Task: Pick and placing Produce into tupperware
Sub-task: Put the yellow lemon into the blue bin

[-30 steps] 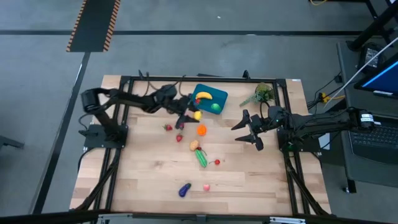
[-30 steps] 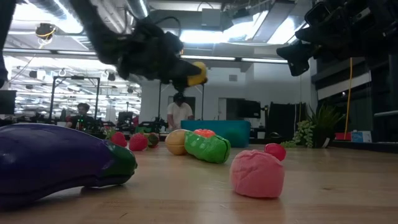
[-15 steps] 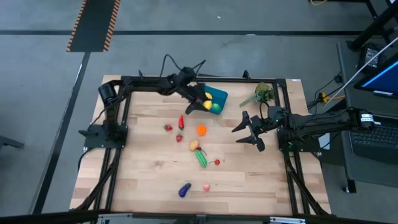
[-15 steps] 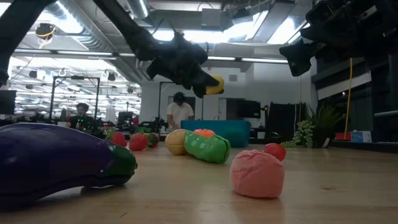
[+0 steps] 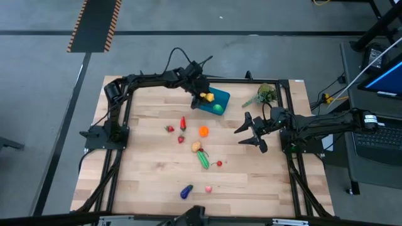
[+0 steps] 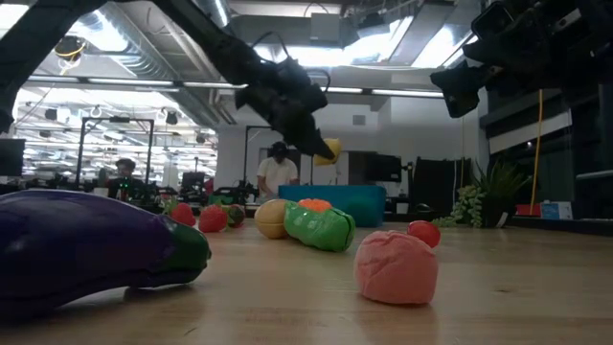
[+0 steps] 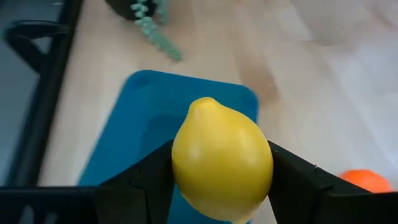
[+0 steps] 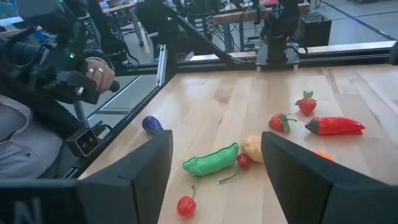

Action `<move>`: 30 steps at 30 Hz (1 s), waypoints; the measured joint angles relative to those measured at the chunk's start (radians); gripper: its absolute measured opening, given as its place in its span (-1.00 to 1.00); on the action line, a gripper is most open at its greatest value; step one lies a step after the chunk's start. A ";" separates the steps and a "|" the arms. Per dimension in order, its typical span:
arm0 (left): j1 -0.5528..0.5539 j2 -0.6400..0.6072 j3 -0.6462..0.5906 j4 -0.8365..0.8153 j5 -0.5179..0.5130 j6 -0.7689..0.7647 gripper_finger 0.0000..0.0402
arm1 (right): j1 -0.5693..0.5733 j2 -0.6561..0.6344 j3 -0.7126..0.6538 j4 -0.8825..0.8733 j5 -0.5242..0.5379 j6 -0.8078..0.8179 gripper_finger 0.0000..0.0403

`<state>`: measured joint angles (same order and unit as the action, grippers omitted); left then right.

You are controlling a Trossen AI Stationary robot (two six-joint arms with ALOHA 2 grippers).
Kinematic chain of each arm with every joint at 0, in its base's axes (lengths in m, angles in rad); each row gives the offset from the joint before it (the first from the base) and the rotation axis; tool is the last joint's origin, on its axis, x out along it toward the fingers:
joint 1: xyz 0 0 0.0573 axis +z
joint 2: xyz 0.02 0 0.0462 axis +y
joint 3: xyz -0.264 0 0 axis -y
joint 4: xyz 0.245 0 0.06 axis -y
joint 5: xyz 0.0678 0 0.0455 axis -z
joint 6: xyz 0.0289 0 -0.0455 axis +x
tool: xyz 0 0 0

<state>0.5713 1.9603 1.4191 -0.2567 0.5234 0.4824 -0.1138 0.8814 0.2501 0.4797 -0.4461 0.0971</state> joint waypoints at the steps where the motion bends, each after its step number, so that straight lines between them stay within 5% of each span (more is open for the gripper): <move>1: 0.000 0.000 0.004 0.003 -0.021 0.001 0.00 | 0.000 0.000 0.000 0.000 0.000 0.000 0.23; 30: 0.009 0.066 0.050 -0.089 -0.125 0.020 0.00 | 0.000 0.000 0.000 0.001 0.000 0.003 0.23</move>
<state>0.5804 2.0259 1.4687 -0.3456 0.3980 0.5028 -0.1137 0.8815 0.2501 0.4808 -0.4461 0.0998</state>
